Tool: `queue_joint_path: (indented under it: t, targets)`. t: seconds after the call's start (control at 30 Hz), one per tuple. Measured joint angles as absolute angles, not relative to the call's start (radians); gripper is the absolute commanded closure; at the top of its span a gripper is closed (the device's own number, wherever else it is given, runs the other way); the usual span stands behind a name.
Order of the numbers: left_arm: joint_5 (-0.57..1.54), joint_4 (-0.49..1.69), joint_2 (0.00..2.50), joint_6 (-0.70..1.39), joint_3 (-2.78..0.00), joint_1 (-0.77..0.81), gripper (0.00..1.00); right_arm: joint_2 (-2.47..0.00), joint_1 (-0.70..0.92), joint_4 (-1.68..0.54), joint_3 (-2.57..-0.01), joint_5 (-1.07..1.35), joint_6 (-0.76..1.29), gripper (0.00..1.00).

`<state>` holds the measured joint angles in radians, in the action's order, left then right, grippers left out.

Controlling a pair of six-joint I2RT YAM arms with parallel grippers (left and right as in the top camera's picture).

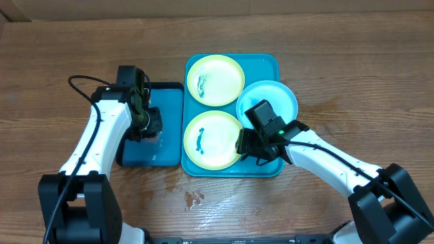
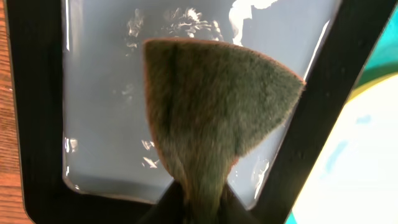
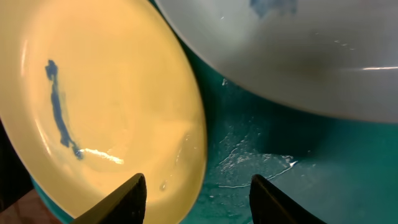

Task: Clean dirty plates on tray and stack at the side
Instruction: 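Grasp the green sponge with the left gripper and lift it from the water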

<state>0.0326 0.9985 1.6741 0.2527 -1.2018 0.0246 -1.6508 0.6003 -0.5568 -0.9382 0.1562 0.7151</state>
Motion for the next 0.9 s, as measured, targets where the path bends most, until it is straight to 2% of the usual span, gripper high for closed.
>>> queue_joint_path:
  t: [0.07,0.17,0.2,0.23,0.27,0.3,0.37,0.43,0.53,0.6,0.83,0.9]
  targets:
    - [0.032,0.992,1.674,0.256,-1.202,0.025,0.71,-1.651,0.600,-0.564,-0.938,0.138,0.711,0.44]
    - [0.030,0.988,1.674,0.259,-1.202,0.025,0.57,-1.651,0.600,-0.569,-0.938,0.123,0.699,0.43]
    - [0.028,0.988,1.674,0.259,-1.202,0.025,0.48,-1.651,0.600,-0.570,-0.938,0.123,0.695,0.40]
    - [0.027,0.987,1.674,0.261,-1.202,0.025,0.34,-1.651,0.600,-0.572,-0.938,0.123,0.692,0.37]
    - [0.025,0.983,1.674,0.259,-1.202,0.025,0.23,-1.651,0.600,-0.573,-0.938,0.123,0.686,0.36]
    - [0.025,0.976,1.674,0.263,-1.201,0.025,0.21,-1.651,0.600,-0.575,-0.938,0.123,0.683,0.34]
    - [0.025,0.945,1.674,0.265,-1.201,0.025,0.23,-1.651,0.600,-0.576,-0.938,0.123,0.672,0.32]
    - [0.025,0.903,1.674,0.270,-1.200,0.025,0.36,-1.651,0.600,-0.577,-0.938,0.123,0.658,0.31]
    - [0.025,0.840,1.674,0.266,-1.191,0.025,0.38,-1.651,0.600,-0.577,-0.938,0.123,0.645,0.29]
    - [0.025,0.821,1.674,0.268,-1.172,0.025,0.45,-1.651,0.600,-0.577,-0.938,0.123,0.639,0.29]
    - [0.060,0.794,1.674,0.259,-1.032,0.034,0.53,-1.651,0.600,-0.578,-0.938,0.123,0.628,0.28]
    - [0.062,0.770,1.674,0.256,-0.991,0.045,0.59,-1.651,0.600,-0.578,-0.938,0.123,0.628,0.28]
